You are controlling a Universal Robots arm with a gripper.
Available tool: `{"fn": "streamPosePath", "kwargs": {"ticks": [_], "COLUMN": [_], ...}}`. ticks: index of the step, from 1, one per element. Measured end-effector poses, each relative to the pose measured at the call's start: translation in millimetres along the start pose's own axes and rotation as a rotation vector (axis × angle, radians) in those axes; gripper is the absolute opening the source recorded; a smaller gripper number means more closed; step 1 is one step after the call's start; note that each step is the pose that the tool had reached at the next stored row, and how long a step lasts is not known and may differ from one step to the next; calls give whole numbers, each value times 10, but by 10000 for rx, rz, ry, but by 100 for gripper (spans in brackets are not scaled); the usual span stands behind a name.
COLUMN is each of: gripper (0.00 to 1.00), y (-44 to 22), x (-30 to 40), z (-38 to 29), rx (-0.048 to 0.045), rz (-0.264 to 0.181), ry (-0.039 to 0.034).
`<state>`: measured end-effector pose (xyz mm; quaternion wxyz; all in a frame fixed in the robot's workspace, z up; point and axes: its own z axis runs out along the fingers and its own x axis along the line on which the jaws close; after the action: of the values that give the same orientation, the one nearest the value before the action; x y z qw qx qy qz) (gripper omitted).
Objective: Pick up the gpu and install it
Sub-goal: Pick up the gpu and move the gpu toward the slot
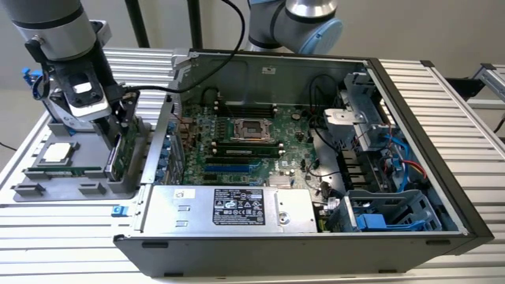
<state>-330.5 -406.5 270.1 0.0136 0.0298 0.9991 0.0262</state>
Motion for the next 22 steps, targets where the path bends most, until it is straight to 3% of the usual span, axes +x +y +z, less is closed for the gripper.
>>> {"fn": "streamPosePath", "kwargs": {"ticks": [22], "gripper": [100], "y": [-14], "x": [5], "z": [191], "rx": [-8], "rz": [-327], "ry": [18]}}
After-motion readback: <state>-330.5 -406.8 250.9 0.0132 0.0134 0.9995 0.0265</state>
